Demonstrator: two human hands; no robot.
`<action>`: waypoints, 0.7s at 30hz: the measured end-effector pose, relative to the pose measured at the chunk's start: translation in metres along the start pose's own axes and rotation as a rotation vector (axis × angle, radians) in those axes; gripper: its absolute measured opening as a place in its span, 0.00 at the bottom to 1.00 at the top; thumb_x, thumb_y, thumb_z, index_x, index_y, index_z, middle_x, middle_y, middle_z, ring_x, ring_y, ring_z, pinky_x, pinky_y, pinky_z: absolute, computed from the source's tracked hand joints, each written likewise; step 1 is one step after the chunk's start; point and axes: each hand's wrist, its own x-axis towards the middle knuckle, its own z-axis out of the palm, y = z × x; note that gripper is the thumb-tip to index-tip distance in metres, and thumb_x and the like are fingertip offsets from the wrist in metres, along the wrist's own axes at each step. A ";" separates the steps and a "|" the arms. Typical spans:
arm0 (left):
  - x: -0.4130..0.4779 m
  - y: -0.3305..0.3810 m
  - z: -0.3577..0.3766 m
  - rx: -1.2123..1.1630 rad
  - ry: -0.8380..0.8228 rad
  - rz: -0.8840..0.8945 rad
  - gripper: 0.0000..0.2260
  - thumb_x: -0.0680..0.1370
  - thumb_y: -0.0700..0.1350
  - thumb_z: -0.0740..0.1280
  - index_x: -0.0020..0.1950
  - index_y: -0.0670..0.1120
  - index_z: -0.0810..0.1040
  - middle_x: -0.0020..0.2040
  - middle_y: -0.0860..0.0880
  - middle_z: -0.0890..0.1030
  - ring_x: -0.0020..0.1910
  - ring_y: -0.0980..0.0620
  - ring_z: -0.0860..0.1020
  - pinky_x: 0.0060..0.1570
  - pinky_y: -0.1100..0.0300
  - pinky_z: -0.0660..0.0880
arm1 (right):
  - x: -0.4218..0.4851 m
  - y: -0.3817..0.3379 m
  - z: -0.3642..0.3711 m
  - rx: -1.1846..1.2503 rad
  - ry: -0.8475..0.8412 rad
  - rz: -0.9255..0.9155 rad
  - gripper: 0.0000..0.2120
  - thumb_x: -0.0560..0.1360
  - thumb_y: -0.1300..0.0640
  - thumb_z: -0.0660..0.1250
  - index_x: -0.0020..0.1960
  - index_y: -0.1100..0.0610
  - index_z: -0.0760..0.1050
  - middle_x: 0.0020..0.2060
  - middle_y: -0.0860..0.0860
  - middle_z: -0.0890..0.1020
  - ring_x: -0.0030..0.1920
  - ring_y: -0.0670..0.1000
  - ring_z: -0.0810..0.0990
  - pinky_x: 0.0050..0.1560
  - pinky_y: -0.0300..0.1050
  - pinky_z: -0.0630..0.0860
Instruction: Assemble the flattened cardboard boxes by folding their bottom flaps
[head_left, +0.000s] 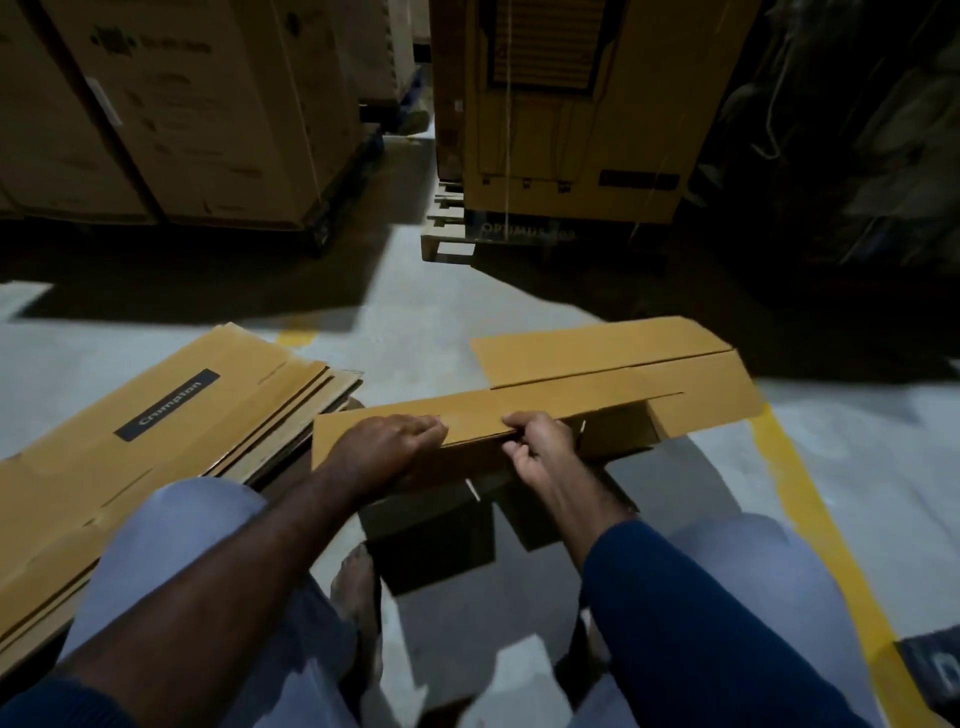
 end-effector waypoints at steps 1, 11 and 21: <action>0.008 0.010 0.003 0.066 -0.052 -0.065 0.29 0.74 0.44 0.75 0.75 0.46 0.72 0.70 0.44 0.77 0.60 0.44 0.82 0.50 0.50 0.82 | -0.003 0.009 0.001 -0.007 -0.006 0.006 0.22 0.71 0.76 0.70 0.64 0.68 0.74 0.58 0.64 0.81 0.56 0.61 0.83 0.44 0.48 0.85; 0.042 0.024 0.003 0.106 -0.036 -0.248 0.10 0.78 0.43 0.69 0.57 0.40 0.79 0.51 0.41 0.84 0.47 0.43 0.83 0.45 0.51 0.80 | -0.015 0.030 0.015 -0.194 -0.123 -0.056 0.15 0.75 0.53 0.76 0.56 0.61 0.81 0.50 0.57 0.85 0.49 0.56 0.83 0.45 0.50 0.80; 0.015 -0.020 0.016 0.162 0.201 -0.170 0.23 0.71 0.29 0.68 0.67 0.32 0.77 0.62 0.31 0.80 0.60 0.32 0.80 0.62 0.39 0.76 | 0.020 -0.056 -0.074 0.401 0.219 -0.170 0.41 0.70 0.32 0.72 0.77 0.50 0.68 0.74 0.56 0.72 0.73 0.60 0.71 0.73 0.64 0.67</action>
